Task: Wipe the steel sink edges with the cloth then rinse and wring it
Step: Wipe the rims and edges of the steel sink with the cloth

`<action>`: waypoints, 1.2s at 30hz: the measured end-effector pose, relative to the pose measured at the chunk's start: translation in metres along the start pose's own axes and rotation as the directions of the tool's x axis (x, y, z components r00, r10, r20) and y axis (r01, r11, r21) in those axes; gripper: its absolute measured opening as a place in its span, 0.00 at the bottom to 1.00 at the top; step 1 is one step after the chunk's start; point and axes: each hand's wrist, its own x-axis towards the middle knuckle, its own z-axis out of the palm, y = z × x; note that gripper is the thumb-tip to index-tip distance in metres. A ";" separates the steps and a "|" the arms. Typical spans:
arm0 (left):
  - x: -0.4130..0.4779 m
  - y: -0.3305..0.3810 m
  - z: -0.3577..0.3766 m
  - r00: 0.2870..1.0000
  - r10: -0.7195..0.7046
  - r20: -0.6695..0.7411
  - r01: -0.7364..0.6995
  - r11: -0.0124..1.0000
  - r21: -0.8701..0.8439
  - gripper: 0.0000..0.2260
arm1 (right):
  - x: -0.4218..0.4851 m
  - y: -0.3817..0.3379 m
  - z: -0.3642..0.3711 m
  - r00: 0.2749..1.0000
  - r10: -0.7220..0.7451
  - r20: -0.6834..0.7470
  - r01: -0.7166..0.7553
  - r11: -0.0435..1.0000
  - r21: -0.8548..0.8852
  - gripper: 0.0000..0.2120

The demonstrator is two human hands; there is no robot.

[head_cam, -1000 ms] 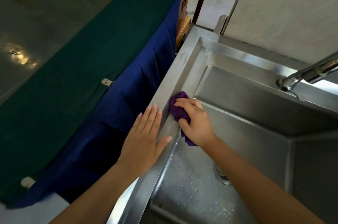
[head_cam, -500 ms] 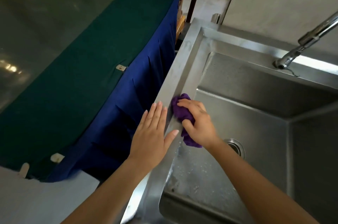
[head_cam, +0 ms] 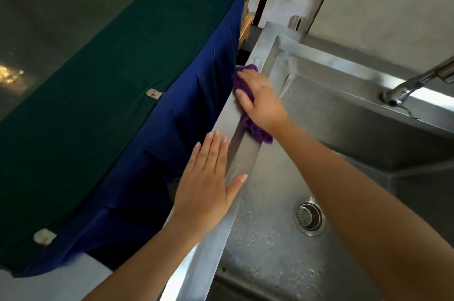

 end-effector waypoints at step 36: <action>-0.120 -0.016 -0.007 0.997 -0.036 0.063 0.036 0.999 0.001 0.31 | -0.174 -0.101 0.043 0.985 -0.170 0.012 0.162 0.957 0.241 0.18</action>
